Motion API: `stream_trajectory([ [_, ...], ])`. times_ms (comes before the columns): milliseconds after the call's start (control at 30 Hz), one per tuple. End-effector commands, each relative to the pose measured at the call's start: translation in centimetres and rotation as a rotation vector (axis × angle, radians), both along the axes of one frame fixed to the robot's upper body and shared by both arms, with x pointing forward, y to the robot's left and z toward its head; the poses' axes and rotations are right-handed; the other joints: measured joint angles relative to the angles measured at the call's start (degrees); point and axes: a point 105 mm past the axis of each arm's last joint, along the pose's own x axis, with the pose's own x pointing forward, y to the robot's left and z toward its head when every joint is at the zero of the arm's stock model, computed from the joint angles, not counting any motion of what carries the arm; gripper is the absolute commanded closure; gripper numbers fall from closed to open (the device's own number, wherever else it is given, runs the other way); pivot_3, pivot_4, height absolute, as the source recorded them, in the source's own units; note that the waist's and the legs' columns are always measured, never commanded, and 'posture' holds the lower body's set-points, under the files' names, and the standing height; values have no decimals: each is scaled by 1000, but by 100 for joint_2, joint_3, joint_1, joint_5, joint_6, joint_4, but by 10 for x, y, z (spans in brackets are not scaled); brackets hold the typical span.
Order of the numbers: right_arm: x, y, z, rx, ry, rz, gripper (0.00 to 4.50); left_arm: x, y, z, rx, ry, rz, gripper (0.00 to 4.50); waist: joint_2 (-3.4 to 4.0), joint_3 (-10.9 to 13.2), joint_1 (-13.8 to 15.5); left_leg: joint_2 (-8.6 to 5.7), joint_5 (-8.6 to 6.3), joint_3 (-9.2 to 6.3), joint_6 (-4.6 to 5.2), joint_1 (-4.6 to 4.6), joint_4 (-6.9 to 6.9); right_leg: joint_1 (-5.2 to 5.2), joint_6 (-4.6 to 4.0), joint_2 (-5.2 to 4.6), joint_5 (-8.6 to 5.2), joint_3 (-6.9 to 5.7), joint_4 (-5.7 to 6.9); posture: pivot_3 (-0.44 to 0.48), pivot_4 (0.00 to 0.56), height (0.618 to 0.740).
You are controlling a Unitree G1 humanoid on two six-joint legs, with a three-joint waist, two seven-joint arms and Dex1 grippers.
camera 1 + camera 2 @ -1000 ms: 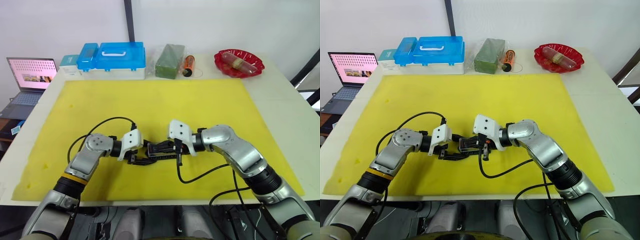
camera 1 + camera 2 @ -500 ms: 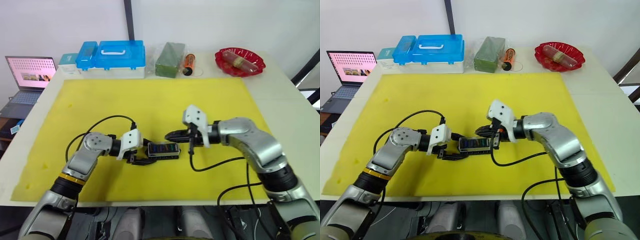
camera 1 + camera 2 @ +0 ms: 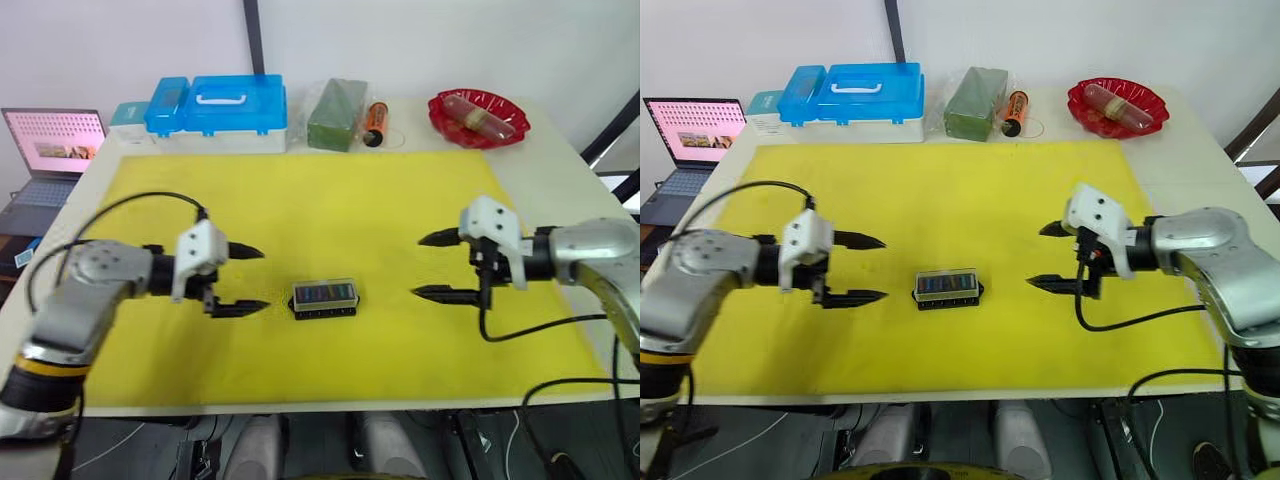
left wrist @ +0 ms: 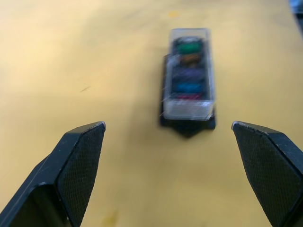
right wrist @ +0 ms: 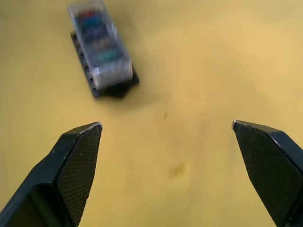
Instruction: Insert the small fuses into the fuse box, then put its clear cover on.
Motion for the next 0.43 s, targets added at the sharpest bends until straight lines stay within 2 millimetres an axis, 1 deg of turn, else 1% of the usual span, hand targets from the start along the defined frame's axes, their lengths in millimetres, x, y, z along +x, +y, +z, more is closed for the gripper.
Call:
stream_trajectory([
  [33,-5,-15,20,-38,-69,-8,40,-12,13,18,-13,-14,64,0,5,24,8,0,0,1,0,0,0,1,0,-2,0,0,0,0,150,740],
  [133,-9,-31,24,-69,-69,-33,40,-21,25,27,-32,4,123,0,-10,44,29,7,0,2,0,0,2,0,-1,-4,-1,0,0,0,150,740],
  [200,-11,-37,28,-67,-69,-49,40,-27,31,29,-13,7,150,0,-18,52,35,10,0,1,0,0,3,0,0,-4,-2,-1,-1,0,150,740],
  [333,-13,-45,32,-68,-63,-61,40,-36,33,28,-4,19,174,0,-16,56,34,9,-1,5,-1,0,3,0,0,-12,-2,0,-4,0,150,740],
  [433,-11,-52,34,-83,-64,-72,40,-40,32,27,-5,24,182,0,-16,58,32,10,-1,8,-2,-1,1,0,-1,-14,-2,0,-8,0,150,740],
])
